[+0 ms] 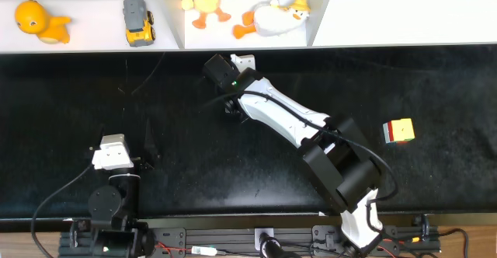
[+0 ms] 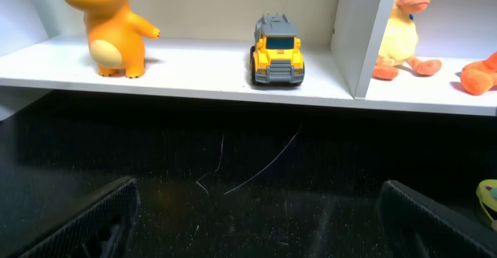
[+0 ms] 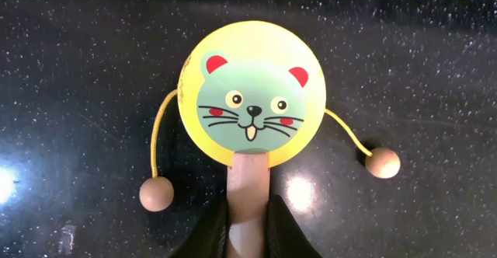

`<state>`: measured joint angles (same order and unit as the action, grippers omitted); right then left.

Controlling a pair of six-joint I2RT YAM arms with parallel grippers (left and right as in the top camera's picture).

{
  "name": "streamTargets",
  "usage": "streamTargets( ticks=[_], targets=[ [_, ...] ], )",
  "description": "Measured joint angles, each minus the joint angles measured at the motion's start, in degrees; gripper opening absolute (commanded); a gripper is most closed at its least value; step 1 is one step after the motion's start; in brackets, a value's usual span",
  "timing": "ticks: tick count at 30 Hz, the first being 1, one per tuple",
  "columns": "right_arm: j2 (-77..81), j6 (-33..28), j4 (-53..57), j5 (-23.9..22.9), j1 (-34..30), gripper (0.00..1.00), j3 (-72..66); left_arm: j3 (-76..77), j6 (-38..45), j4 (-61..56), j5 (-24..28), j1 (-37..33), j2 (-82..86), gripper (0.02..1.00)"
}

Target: Store Toys

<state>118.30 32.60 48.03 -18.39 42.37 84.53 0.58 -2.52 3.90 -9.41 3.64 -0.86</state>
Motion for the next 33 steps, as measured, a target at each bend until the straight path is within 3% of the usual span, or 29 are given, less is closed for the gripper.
streamTargets(
  ticks=[6,11,23,27,33],
  targets=[
    [-0.33,-0.02,0.5,0.52,0.0,0.053,0.0,0.0,0.0,0.0,0.02,0.0,0.0,0.998],
    [-3.87,-0.24,1.86,0.28,0.0,0.093,-1.84,0.0,0.0,0.0,0.02,0.0,0.0,0.998],
    [-35.6,0.92,-2.6,0.0,-2.51,0.099,-29.05,0.0,0.0,0.0,0.02,0.0,0.0,0.998],
    [-44.83,1.09,-2.49,1.14,-9.7,0.073,-36.46,0.0,0.0,0.02,0.0,0.0,0.0,0.998],
    [-52.28,-5.03,-2.78,7.23,-31.19,0.112,-40.28,0.0,0.0,0.0,0.0,0.0,0.0,0.998]
  ],
)
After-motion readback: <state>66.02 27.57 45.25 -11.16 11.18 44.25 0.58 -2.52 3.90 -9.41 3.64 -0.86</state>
